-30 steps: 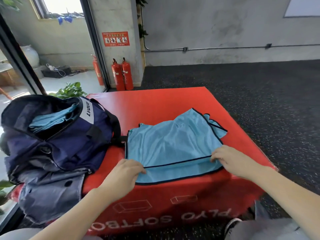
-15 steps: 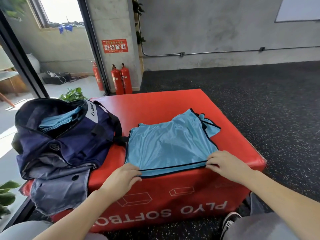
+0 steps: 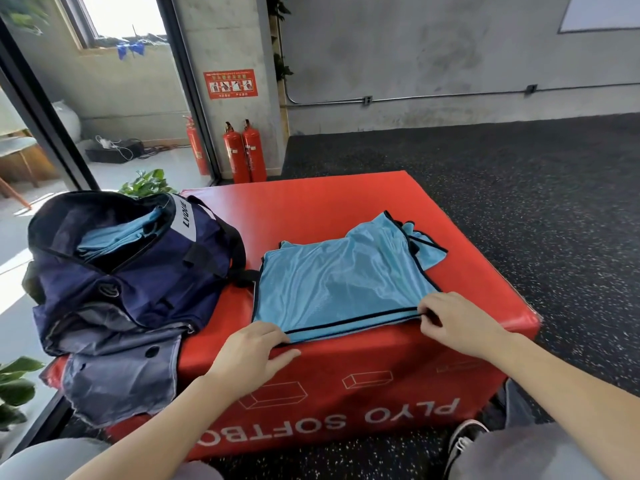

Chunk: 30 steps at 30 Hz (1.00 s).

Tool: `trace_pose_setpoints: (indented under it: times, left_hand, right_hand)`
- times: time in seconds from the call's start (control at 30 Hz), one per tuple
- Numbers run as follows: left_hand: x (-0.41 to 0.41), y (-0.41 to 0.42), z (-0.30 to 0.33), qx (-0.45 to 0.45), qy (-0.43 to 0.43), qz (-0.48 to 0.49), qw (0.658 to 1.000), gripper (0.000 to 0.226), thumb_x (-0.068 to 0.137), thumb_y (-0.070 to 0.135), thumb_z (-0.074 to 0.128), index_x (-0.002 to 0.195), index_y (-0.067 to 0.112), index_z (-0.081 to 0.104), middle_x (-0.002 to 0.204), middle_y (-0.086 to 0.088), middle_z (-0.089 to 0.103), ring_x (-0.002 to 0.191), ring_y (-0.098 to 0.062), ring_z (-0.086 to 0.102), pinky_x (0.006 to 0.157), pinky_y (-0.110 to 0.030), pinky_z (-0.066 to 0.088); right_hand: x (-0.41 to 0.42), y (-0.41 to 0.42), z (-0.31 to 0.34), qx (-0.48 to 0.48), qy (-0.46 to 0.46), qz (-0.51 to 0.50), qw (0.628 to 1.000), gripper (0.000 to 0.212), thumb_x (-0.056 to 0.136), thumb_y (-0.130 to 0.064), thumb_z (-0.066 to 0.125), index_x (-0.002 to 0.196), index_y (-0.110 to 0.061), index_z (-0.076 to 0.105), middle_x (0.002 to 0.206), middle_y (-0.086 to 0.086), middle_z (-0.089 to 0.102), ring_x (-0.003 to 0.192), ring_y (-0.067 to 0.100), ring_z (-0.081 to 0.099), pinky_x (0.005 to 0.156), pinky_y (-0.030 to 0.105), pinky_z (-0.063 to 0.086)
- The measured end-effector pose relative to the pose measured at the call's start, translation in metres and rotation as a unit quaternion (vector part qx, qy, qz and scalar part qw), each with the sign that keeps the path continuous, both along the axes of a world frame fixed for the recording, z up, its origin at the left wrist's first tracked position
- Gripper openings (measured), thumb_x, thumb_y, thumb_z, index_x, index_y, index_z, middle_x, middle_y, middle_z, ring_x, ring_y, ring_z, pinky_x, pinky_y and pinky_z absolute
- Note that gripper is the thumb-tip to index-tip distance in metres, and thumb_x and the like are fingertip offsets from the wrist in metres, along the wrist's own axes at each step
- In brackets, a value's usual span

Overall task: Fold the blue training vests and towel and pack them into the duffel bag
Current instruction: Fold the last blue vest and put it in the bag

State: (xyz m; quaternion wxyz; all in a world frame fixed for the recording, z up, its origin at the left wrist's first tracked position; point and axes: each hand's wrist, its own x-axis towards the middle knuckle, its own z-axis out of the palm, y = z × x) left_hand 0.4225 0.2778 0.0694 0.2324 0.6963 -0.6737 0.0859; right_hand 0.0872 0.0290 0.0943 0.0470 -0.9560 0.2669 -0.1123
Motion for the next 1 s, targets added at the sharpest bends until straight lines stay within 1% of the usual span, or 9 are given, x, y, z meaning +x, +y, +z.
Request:
trace_pose_setpoints:
  times: [0.13, 0.27, 0.33, 0.43, 0.5, 0.67, 0.73, 0.83, 1.0]
  left_hand:
    - [-0.005, -0.006, 0.001, -0.009, -0.005, 0.031, 0.999, 0.037, 0.088, 0.061, 0.055, 0.082, 0.03, 0.075, 0.079, 0.017, 0.066, 0.076, -0.003, 0.062, 0.061, -0.023, 0.052]
    - [0.003, -0.008, 0.0, 0.039, 0.038, 0.021, 0.998, 0.009, 0.093, 0.029, 0.066, 0.098, 0.024, 0.072, 0.093, 0.014, 0.066, 0.089, -0.01, 0.063, 0.077, -0.027, 0.053]
    - [0.009, -0.01, 0.004, 0.051, 0.052, 0.018, 0.997, 0.012, 0.092, 0.015, 0.065, 0.102, 0.022, 0.069, 0.097, 0.012, 0.063, 0.092, -0.01, 0.061, 0.084, -0.029, 0.051]
    - [0.019, -0.017, 0.026, -0.006, 0.058, 0.009, 0.998, 0.015, 0.091, 0.005, 0.068, 0.099, 0.017, 0.071, 0.095, 0.009, 0.061, 0.092, -0.007, 0.058, 0.088, -0.015, 0.044]
    - [0.024, -0.025, 0.051, -0.047, 0.068, 0.01, 0.997, 0.015, 0.09, 0.001, 0.067, 0.097, 0.013, 0.072, 0.094, 0.007, 0.061, 0.092, -0.004, 0.054, 0.089, -0.007, 0.037]
    - [0.04, -0.054, 0.155, -0.114, 0.063, 0.029, 0.991, 0.027, 0.083, -0.005, 0.052, 0.09, 0.008, 0.074, 0.093, -0.004, 0.068, 0.093, -0.019, 0.059, 0.088, -0.021, 0.041]
    - [0.044, -0.065, 0.212, -0.145, 0.052, 0.066, 0.986, 0.028, 0.089, -0.006, 0.054, 0.097, 0.009, 0.076, 0.099, -0.007, 0.071, 0.097, -0.026, 0.063, 0.092, -0.024, 0.042]
    - [0.039, -0.071, 0.301, -0.164, 0.06, 0.135, 0.975, 0.028, 0.098, 0.007, 0.05, 0.109, 0.014, 0.074, 0.109, -0.007, 0.072, 0.104, -0.028, 0.064, 0.098, -0.042, 0.048]
    - [0.012, -0.042, 0.441, -0.255, 0.117, 0.114, 0.953, 0.023, 0.096, 0.008, 0.055, 0.106, 0.007, 0.076, 0.098, -0.012, 0.073, 0.092, -0.028, 0.065, 0.084, -0.033, 0.049]
  right_hand:
    - [-0.001, -0.007, 0.003, 0.046, -0.024, -0.026, 0.998, 0.003, 0.092, -0.029, 0.061, 0.092, -0.032, 0.06, 0.089, -0.018, 0.059, 0.083, 0.007, 0.055, 0.073, 0.018, 0.033]
    - [-0.003, -0.015, 0.005, -0.03, 0.027, 0.02, 0.999, 0.013, 0.087, -0.018, 0.069, 0.096, -0.028, 0.07, 0.093, -0.018, 0.063, 0.085, -0.001, 0.055, 0.089, 0.022, 0.036]
    - [-0.004, -0.018, 0.006, -0.079, 0.023, 0.044, 0.996, 0.017, 0.081, -0.017, 0.074, 0.094, -0.028, 0.074, 0.088, -0.015, 0.064, 0.08, 0.005, 0.062, 0.085, 0.028, 0.045]
    - [-0.004, -0.028, 0.015, -0.092, 0.023, 0.022, 0.995, 0.011, 0.079, -0.022, 0.077, 0.089, -0.026, 0.077, 0.083, -0.011, 0.064, 0.079, 0.013, 0.065, 0.075, 0.032, 0.05]
    - [-0.003, -0.031, 0.032, -0.052, 0.002, -0.038, 0.998, 0.009, 0.082, -0.025, 0.074, 0.09, -0.023, 0.076, 0.086, -0.01, 0.062, 0.089, 0.019, 0.065, 0.078, 0.036, 0.051]
    - [0.013, -0.025, 0.118, 0.002, -0.207, -0.124, 0.97, 0.01, 0.075, -0.001, 0.077, 0.083, -0.007, 0.078, 0.084, 0.008, 0.07, 0.082, 0.025, 0.065, 0.077, 0.031, 0.046]
    - [0.018, -0.023, 0.172, 0.001, -0.255, -0.148, 0.956, 0.007, 0.077, -0.006, 0.077, 0.084, -0.005, 0.077, 0.088, 0.008, 0.07, 0.085, 0.022, 0.062, 0.075, 0.024, 0.039]
    - [0.018, -0.024, 0.258, -0.02, -0.301, -0.153, 0.941, 0.014, 0.085, -0.015, 0.075, 0.094, -0.005, 0.077, 0.097, 0.007, 0.07, 0.089, 0.019, 0.058, 0.075, 0.022, 0.032]
    - [0.002, 0.001, 0.393, -0.069, -0.396, -0.134, 0.906, 0.018, 0.093, -0.013, 0.066, 0.106, -0.006, 0.076, 0.106, 0.009, 0.071, 0.097, 0.026, 0.063, 0.078, 0.028, 0.039]
